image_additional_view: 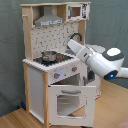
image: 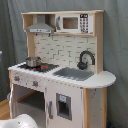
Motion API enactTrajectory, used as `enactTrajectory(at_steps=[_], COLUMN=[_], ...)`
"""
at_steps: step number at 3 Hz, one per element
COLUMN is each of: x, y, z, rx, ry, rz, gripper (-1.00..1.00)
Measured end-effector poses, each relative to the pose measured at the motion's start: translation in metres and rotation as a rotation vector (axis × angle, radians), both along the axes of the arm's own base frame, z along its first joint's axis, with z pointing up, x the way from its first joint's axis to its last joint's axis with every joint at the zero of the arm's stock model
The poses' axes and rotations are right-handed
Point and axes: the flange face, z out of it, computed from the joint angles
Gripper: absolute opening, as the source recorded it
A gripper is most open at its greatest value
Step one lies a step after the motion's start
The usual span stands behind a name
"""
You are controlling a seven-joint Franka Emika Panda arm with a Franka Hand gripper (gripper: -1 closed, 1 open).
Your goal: Play with the kitchen
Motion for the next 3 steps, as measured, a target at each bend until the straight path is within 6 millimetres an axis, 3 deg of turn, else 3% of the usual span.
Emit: enactTrajectory(at_steps=[1, 3], x=[-0.012, -0.046], y=[0.005, -0.006], z=[-0.05, -0.124], rx=[-0.09, -0.154], ry=[0.064, 0.168], rz=[0.022, 0.102], gripper=[1.0, 1.0])
